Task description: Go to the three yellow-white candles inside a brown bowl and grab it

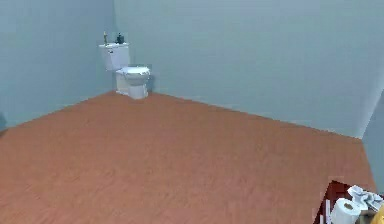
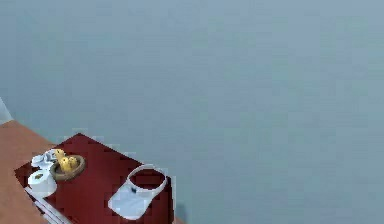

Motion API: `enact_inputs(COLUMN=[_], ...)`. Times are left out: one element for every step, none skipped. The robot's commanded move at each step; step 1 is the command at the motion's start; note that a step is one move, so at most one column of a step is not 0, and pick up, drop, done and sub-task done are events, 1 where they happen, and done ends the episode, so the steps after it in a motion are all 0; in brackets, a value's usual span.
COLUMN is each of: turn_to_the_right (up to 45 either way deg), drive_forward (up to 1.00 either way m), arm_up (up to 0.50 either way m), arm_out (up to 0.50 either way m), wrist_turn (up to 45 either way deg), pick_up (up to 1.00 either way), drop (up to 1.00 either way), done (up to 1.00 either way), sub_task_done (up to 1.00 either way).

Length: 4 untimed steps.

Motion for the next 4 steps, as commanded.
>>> enact_inputs(turn_to_the_right=[-33.0, 45.0, 12.0, 0.0], drive_forward=[0.0, 0.0, 0.0, 0.7], arm_up=[0.0, 0.0, 0.0, 0.0], arm_out=[0.0, 0.0, 0.0, 0.0], wrist_turn=[0.0, 0.0, 0.0, 0.0], pick_up=[0.0, 0.0, 0.0, 0.0], drop=[0.0, 0.0, 0.0, 0.0], done=[0.0, 0.0, 0.0, 0.0], sub_task_done=[0.0, 0.0, 0.0, 0.0])
